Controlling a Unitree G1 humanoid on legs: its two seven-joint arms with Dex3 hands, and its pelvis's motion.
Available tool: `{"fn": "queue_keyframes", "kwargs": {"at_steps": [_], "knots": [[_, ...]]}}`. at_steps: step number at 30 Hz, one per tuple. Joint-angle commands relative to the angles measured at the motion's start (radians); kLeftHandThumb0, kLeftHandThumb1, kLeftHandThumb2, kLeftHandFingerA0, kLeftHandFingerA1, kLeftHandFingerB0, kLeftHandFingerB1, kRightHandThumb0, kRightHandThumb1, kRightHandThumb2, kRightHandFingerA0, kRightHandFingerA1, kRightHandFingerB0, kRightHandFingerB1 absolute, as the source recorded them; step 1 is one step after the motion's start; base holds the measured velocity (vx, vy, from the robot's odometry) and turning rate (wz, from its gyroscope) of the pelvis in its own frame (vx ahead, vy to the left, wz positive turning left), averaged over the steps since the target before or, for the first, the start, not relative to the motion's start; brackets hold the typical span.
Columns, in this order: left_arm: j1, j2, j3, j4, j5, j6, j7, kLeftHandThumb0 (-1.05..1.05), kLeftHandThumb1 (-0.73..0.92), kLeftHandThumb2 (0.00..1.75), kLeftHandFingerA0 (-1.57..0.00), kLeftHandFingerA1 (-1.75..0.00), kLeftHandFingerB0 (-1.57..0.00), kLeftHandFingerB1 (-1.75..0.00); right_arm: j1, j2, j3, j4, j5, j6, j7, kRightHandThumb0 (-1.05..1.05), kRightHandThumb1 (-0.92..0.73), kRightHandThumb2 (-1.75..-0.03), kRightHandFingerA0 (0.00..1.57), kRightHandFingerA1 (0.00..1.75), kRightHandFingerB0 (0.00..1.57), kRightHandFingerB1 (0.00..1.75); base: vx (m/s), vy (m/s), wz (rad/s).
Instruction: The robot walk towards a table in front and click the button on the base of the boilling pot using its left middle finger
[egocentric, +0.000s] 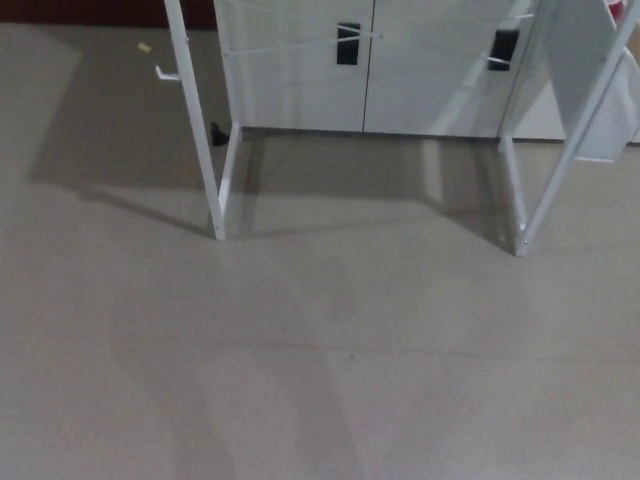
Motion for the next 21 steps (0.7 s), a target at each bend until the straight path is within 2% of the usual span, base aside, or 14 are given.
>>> {"fn": "queue_keyframes", "kwargs": {"at_steps": [1,12,16,21], "knots": [[-0.014,0.007,-0.004,-0.012,-0.011,-0.020,-0.015,-0.20,0.47,0.59,-0.52,-0.45,-0.50,-0.40,-0.025,-0.021,-0.004,0.001,-0.005,-0.007,-0.017,-0.26,-0.60,-0.58,0.76,0.58,0.55,0.45,0.25,-0.143,0.16],[-0.050,0.003,0.001,-0.001,-0.013,0.005,-0.015,-0.13,0.46,0.54,-0.58,-0.46,-0.58,-0.39,-0.033,-0.030,-0.002,-0.017,-0.006,0.001,-0.003,-0.26,-0.62,-0.58,0.74,0.56,0.53,0.44,0.33,-0.231,0.28],[-0.054,0.011,-0.008,-0.005,-0.002,0.017,-0.016,-0.15,0.47,0.54,-0.56,-0.45,-0.56,-0.38,-0.034,-0.026,-0.007,-0.026,0.002,-0.001,0.000,-0.25,-0.62,-0.58,0.74,0.56,0.54,0.45,0.30,-0.029,-0.06],[-0.050,0.021,-0.016,0.001,0.007,-0.001,-0.024,-0.17,0.47,0.54,-0.57,-0.45,-0.56,-0.38,-0.034,-0.027,-0.009,-0.023,0.005,-0.019,0.012,-0.23,-0.62,-0.59,0.73,0.57,0.53,0.46,0.31,0.147,-0.13]]}}
